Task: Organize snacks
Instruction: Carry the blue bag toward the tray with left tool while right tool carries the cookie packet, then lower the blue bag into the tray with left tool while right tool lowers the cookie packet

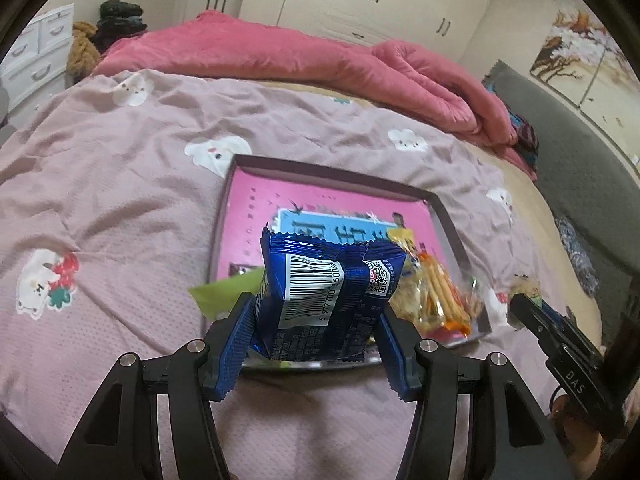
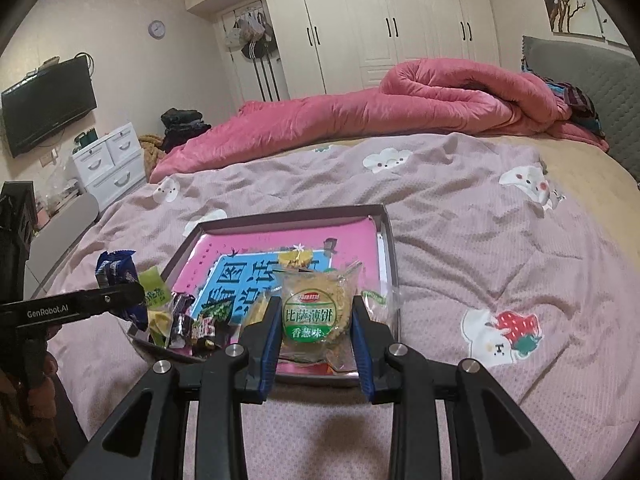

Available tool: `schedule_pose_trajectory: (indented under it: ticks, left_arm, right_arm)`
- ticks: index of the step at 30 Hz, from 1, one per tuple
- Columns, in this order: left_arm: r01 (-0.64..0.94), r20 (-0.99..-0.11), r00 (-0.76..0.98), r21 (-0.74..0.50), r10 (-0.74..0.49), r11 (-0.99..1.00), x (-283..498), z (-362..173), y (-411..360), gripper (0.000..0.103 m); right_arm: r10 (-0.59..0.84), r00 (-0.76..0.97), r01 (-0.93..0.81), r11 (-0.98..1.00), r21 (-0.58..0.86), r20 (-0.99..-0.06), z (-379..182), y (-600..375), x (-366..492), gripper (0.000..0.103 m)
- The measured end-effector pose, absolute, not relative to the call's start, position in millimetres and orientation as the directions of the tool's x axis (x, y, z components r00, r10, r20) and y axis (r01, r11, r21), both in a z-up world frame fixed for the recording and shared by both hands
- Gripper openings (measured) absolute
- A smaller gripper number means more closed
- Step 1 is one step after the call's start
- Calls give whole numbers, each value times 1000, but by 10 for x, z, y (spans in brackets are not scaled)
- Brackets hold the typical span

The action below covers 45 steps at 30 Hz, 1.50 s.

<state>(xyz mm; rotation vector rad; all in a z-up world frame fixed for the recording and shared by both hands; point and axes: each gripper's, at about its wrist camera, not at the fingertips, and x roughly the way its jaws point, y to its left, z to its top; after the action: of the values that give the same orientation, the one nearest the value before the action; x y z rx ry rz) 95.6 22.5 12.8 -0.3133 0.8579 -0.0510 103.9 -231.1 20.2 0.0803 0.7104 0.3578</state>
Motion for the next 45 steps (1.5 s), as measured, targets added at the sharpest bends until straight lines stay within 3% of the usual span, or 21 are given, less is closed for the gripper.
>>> schedule_pose_trajectory:
  ticks: [14,45]
  left_arm:
    - [-55,-765,616,-283,-190,958,1173,-29,21,59]
    - [1,-826,535,-210,-178,978,1435,-309,-382,59]
  right_arm:
    - [346,707,-298,937,184,-617,211,-2345,1238,33]
    - [372,611,-312,925,219,-699,-201,-2181,1474,33]
